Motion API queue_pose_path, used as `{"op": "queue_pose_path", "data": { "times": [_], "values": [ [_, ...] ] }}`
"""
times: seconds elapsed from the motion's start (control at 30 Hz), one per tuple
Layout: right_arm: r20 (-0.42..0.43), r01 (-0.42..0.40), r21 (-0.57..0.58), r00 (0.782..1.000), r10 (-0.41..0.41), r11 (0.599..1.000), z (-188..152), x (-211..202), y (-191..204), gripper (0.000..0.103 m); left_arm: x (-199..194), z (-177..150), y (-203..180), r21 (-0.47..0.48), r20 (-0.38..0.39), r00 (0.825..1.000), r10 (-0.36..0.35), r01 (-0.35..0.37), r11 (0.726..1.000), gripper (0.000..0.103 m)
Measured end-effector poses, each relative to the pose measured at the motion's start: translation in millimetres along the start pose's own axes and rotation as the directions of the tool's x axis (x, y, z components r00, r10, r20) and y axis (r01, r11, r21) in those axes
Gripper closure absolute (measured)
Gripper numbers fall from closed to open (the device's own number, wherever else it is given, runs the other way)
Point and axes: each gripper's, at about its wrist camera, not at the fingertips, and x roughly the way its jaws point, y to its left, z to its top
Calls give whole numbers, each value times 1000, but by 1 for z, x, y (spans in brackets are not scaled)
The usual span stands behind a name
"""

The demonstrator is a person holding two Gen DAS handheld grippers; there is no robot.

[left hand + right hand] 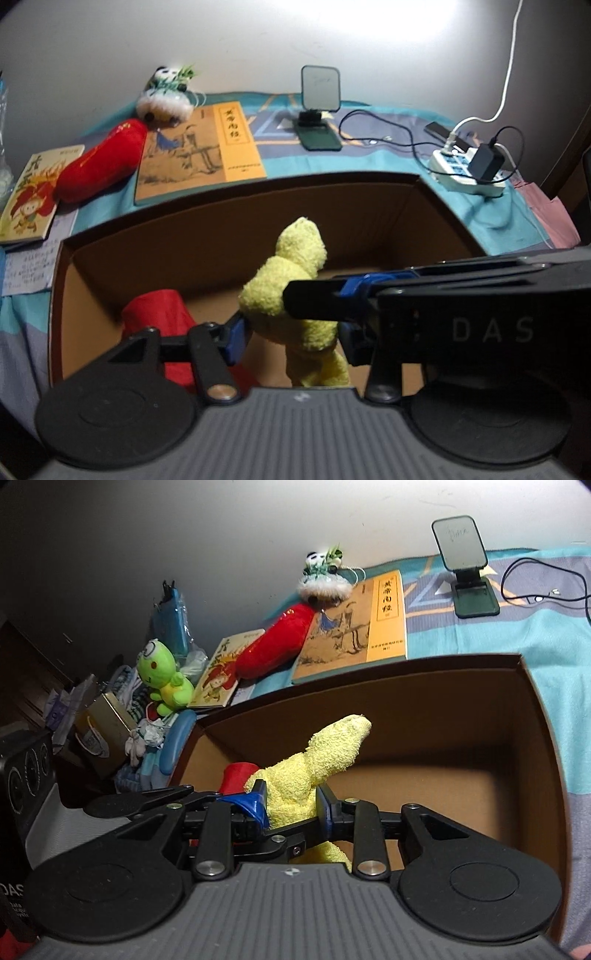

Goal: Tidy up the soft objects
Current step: 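Carry the yellow towel with the right gripper into the box and release, then move the right gripper to the pink teddy bear and grasp its head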

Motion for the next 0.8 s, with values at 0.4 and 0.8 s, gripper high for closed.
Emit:
{"op": "queue_pose_path", "data": {
  "times": [0.4,0.8],
  "values": [
    [32,112,-10,993,-112,994,3,26,12,89,23,6,25,-44,-98,983,155,-160,986,37],
    [229,129,-81,967,-108,988,-12,-35,30,89,-35,1,6,-59,-14,979,203,-204,977,36]
  ]
}}
